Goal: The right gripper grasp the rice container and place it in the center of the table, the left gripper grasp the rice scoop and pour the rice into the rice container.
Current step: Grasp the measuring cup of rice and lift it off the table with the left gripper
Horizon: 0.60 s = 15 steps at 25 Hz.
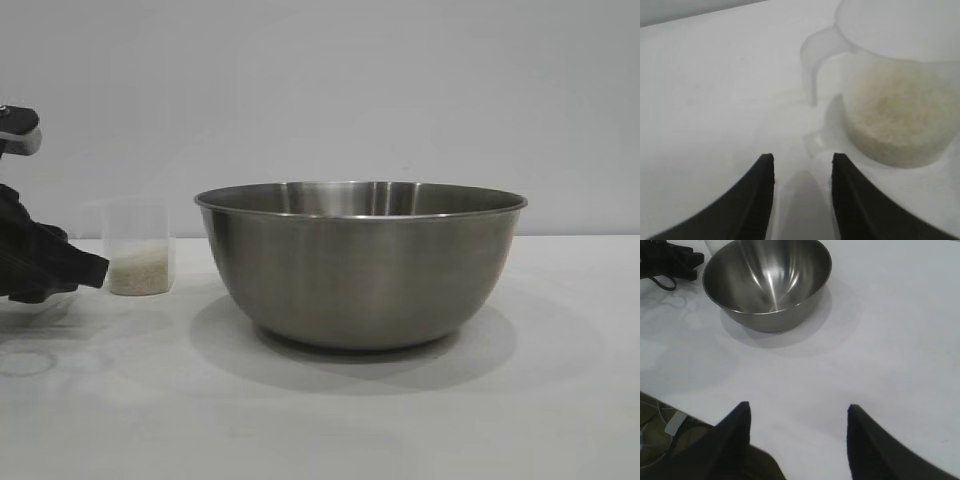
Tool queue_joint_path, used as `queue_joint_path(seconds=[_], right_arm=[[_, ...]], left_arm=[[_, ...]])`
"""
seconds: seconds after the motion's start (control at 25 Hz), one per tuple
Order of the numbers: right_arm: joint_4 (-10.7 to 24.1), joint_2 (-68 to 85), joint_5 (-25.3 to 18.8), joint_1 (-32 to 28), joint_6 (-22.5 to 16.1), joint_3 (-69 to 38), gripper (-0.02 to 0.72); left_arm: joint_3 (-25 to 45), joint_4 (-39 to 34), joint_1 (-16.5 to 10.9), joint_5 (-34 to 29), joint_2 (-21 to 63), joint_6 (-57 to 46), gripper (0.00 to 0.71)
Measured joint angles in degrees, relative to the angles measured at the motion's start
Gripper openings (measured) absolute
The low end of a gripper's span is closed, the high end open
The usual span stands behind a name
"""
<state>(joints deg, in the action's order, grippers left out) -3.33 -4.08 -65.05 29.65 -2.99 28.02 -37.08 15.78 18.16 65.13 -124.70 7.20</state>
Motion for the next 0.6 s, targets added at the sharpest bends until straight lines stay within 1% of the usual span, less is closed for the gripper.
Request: queue_joint_path(seconds=[0.12, 0.32, 0.44, 0.52, 0.6], right_arm=[[0.0, 0.0, 0.0, 0.0, 0.0, 0.0, 0.362], [0.0, 0.0, 0.0, 0.0, 0.0, 0.0, 0.362], [0.0, 0.0, 0.0, 0.0, 0.0, 0.0, 0.362], [0.0, 0.0, 0.0, 0.0, 0.0, 0.0, 0.362], [0.0, 0.0, 0.0, 0.0, 0.0, 0.0, 0.362]], left_arm=[[-2.12, 0.11, 0.0, 0.0, 0.0, 0.0, 0.225], [-4.55, -1.06, -1.72, 0.0, -0.31, 0.11, 0.225], [-4.95, -3.33, -2.21, 0.0, -0.31, 0.11, 0.067], [-5.17, -4.47, -2.21, 0.0, -0.31, 0.11, 0.0], [-5.3, -5.24, -2.21, 0.0, -0.31, 0.11, 0.0]])
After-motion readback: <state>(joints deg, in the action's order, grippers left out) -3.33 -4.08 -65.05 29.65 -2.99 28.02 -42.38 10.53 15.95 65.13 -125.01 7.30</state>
